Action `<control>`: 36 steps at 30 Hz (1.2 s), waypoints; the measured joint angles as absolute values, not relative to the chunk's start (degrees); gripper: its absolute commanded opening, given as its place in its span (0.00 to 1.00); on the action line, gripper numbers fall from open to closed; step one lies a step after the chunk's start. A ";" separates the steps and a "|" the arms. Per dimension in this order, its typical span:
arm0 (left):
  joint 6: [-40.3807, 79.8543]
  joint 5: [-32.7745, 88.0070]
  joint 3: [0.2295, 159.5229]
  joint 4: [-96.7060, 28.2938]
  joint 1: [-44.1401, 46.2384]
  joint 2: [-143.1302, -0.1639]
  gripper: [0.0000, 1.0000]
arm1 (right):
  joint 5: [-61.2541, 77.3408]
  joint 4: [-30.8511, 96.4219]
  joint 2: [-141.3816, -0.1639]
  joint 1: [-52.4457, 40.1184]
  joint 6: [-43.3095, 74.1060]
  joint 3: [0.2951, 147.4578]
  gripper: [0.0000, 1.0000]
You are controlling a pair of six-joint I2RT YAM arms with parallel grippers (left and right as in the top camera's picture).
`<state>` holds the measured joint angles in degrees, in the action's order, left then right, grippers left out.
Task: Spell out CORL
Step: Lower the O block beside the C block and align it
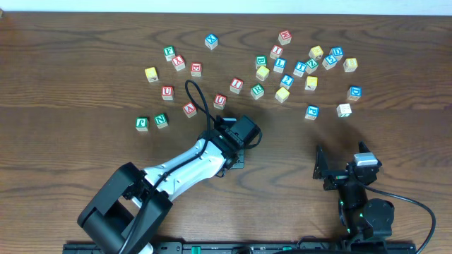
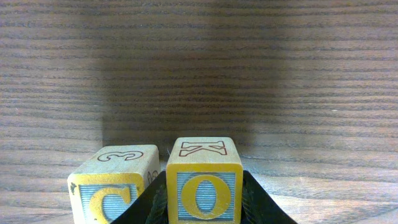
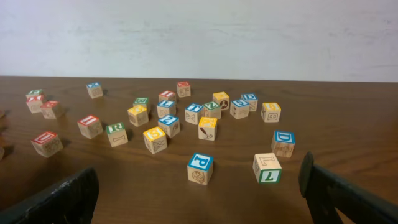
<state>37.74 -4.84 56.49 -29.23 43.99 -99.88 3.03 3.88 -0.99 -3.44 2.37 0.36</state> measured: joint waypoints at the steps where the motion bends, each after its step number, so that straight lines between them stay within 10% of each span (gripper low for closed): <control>1: 37.74 -4.84 56.49 -29.23 43.99 -99.88 0.26 | 3.03 3.88 -0.99 -3.44 2.37 0.36 0.99; 36: 37.74 -4.82 56.49 -29.06 43.99 -99.90 0.38 | 3.03 3.88 -0.99 -3.44 2.37 0.36 0.99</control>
